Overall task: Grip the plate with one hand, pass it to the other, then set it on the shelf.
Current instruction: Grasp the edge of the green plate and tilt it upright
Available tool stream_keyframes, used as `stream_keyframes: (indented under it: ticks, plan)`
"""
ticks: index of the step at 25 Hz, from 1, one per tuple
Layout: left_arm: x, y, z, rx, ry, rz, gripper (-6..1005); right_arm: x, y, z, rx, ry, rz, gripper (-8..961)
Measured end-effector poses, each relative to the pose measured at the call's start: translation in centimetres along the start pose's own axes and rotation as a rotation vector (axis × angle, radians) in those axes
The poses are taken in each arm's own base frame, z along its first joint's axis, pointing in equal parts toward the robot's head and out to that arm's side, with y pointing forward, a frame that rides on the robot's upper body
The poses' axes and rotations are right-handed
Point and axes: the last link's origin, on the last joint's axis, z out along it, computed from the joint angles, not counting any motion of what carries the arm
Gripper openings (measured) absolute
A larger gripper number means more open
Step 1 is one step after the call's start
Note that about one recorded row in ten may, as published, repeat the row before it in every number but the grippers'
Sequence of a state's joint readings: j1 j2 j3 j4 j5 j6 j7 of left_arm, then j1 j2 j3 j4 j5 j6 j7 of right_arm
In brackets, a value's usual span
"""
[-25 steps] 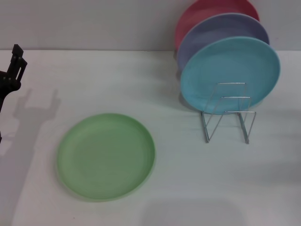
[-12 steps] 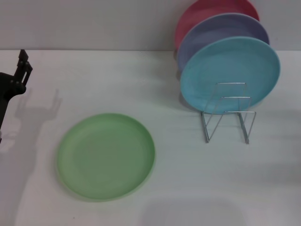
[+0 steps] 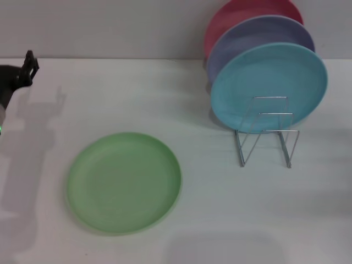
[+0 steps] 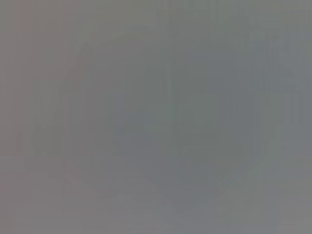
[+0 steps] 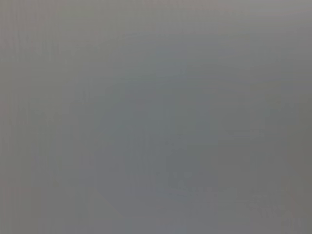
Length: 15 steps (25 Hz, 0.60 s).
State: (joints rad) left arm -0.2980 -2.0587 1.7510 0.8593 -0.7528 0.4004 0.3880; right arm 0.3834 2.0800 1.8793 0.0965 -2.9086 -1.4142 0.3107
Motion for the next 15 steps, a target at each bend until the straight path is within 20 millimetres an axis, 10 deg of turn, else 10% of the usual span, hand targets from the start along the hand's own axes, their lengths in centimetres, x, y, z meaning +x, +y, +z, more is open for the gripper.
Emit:
stream_keyframes:
  ticks: [15]
  plan:
    - [6.9,0.0,-0.4,-0.269,-0.366,-0.136,694,-0.1,0.4,0.6,-0.01,-0.007,0.006,671]
